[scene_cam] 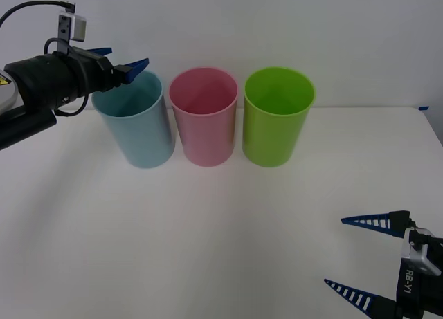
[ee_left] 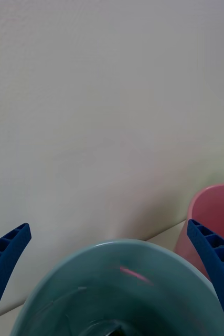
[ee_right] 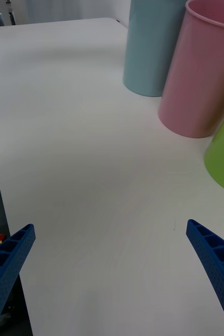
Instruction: Put cans in the blue bin and PET bottles in the pink bin and trash in the green bin.
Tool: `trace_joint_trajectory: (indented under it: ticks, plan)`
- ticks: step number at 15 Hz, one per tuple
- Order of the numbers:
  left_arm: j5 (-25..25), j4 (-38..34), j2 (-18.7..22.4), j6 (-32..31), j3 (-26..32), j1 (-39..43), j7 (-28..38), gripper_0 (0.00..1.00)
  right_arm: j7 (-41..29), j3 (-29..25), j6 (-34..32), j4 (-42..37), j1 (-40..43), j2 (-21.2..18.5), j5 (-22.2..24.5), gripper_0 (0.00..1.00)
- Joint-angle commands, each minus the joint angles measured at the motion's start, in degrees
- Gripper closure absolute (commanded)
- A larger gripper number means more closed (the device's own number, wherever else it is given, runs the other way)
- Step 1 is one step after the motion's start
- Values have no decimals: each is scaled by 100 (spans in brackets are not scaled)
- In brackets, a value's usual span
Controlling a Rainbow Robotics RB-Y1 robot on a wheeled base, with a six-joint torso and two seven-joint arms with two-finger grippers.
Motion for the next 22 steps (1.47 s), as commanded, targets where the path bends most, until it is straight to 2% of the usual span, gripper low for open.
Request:
trace_joint_trajectory:
  ticks: [1, 2, 7, 10, 17, 22]
  plan:
    - [115, -107, 36, -3, 18, 8, -11, 0, 0, 0, 0, 0, 0, 0, 0, 0]
    - [212, -168, 89, -21, 36, 0, -29, 0, 0, 0, 0, 0, 0, 0, 0, 0]
    - [686, -265, 133, -1269, 818, 132, -143, 0, 0, 0, 0, 0, 0, 0, 0, 0]
    - [695, -564, 124, -2007, 1715, 606, -169, 0, 0, 0, 0, 0, 0, 0, 0, 0]
    - [836, -1083, 115, -3167, 2963, 1564, -389, 0, 0, 0, 0, 0, 0, 0, 0, 0]
    - [783, -1900, 80, -4151, 4246, 3067, -574, 0, 0, 0, 0, 0, 0, 0, 0, 0]
